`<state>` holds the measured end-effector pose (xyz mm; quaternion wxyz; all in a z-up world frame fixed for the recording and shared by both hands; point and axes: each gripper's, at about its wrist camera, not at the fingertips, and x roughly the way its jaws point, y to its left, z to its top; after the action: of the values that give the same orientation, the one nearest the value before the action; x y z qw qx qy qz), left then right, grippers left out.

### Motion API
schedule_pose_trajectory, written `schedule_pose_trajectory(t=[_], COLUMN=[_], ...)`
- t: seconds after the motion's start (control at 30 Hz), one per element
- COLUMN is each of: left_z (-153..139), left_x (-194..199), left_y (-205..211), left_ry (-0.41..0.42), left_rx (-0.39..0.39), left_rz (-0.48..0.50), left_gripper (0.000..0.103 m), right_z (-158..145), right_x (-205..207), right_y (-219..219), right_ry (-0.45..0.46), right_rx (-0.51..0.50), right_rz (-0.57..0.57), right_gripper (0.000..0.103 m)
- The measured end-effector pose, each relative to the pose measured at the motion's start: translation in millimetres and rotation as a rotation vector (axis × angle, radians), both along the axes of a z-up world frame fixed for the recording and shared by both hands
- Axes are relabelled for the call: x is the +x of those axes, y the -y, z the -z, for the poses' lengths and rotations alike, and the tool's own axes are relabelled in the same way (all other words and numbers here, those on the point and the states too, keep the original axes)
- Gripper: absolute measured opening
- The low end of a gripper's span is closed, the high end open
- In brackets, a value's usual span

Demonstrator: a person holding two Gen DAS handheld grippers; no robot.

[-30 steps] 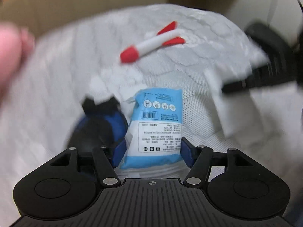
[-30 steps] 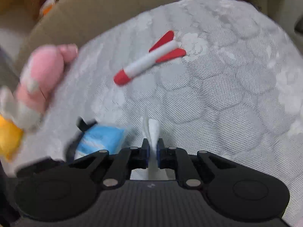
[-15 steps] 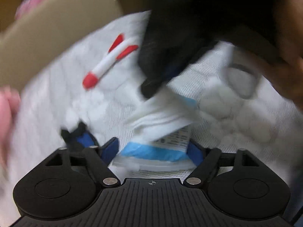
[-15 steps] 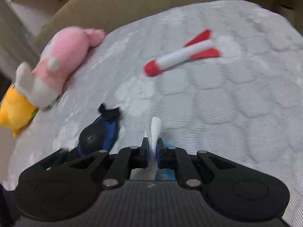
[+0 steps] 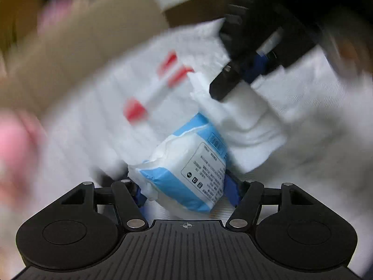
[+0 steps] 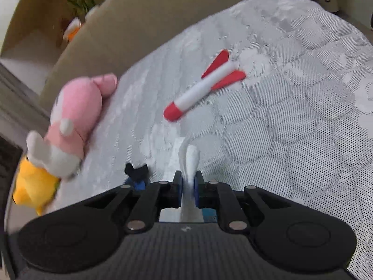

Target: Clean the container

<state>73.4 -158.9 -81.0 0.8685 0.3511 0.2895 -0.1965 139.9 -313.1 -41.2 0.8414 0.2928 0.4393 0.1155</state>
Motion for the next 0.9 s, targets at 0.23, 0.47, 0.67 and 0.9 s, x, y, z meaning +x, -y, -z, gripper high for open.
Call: schedule_pose_trajectory(t=[0.23,0.47,0.67,0.9], left_z=[24,-24,0,11], left_x=[-21,-12,28,9], left_y=[15,-30,-43,-10], left_ry=[-0.067,-0.400,-0.538,-0.513], left_rx=[0.096,-0.325,-0.461,-0.367], left_rz=[0.115,-0.039,-0.169,0.000], left_gripper=[0.070,0.096,0.096,0.090], right_z=[-5,4,-5,-11], right_x=[-3,-5,-14,-32], right_y=[-19,-20,-13,-15], right_ry=[0.043,-0.068,-0.045,-0.027], right_rx=[0.091,-0.166,-0.108,-0.130], right_rz=[-0.123,-0.072,-0.034,-0.002], right_gripper=[0.012,0.012,0.012,0.012])
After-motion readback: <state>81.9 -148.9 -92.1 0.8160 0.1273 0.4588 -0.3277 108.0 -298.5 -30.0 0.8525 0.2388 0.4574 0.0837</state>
